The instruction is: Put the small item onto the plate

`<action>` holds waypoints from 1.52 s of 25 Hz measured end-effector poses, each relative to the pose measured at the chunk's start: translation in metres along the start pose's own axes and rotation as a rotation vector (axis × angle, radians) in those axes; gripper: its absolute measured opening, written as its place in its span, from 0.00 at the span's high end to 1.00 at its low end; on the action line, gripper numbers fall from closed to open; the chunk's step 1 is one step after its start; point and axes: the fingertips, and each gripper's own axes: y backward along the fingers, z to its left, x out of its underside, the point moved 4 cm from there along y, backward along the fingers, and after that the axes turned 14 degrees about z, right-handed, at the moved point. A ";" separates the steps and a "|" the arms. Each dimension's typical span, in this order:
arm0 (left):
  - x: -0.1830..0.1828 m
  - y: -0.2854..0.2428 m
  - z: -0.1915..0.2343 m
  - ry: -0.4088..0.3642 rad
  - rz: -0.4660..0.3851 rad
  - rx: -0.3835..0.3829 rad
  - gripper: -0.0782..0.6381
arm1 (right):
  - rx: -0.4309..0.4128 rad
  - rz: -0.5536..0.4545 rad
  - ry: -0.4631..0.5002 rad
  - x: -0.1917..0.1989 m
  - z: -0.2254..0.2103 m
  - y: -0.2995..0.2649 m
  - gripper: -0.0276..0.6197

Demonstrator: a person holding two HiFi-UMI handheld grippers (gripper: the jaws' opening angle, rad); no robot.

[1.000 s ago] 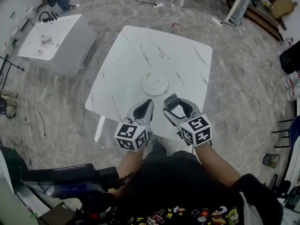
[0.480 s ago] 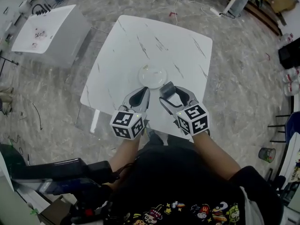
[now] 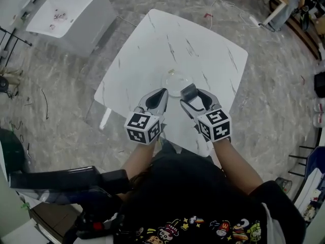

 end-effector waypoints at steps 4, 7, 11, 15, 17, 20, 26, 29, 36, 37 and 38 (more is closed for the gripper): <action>0.006 -0.008 0.014 0.009 0.026 -0.021 0.89 | -0.003 0.018 0.028 -0.007 -0.008 -0.015 0.46; 0.012 -0.013 0.019 0.017 0.043 -0.027 0.89 | 0.009 0.040 0.043 -0.006 -0.015 -0.023 0.46; 0.013 -0.016 0.027 0.016 0.054 -0.033 0.89 | 0.018 0.064 0.059 -0.007 -0.022 -0.038 0.46; 0.013 -0.021 0.030 0.021 0.057 -0.034 0.89 | 0.028 0.107 0.073 0.000 -0.035 -0.060 0.46; 0.014 -0.023 0.031 0.021 0.059 -0.038 0.89 | 0.030 0.128 0.081 0.003 -0.039 -0.071 0.46; 0.018 -0.027 0.035 0.021 0.066 -0.048 0.89 | 0.030 0.154 0.087 0.007 -0.045 -0.087 0.46; 0.025 -0.039 0.043 0.033 0.083 -0.058 0.89 | 0.022 0.184 0.072 0.009 -0.054 -0.111 0.46; 0.026 -0.041 0.045 0.039 0.085 -0.061 0.89 | 0.011 0.204 0.074 0.010 -0.055 -0.122 0.46; 0.029 -0.050 0.054 0.053 0.093 -0.061 0.89 | 0.009 0.246 0.092 0.012 -0.060 -0.145 0.46; 0.031 -0.052 0.056 0.057 0.096 -0.062 0.89 | 0.007 0.252 0.093 0.013 -0.061 -0.148 0.46; 0.033 -0.054 0.058 0.061 0.099 -0.063 0.89 | 0.006 0.258 0.094 0.015 -0.061 -0.151 0.46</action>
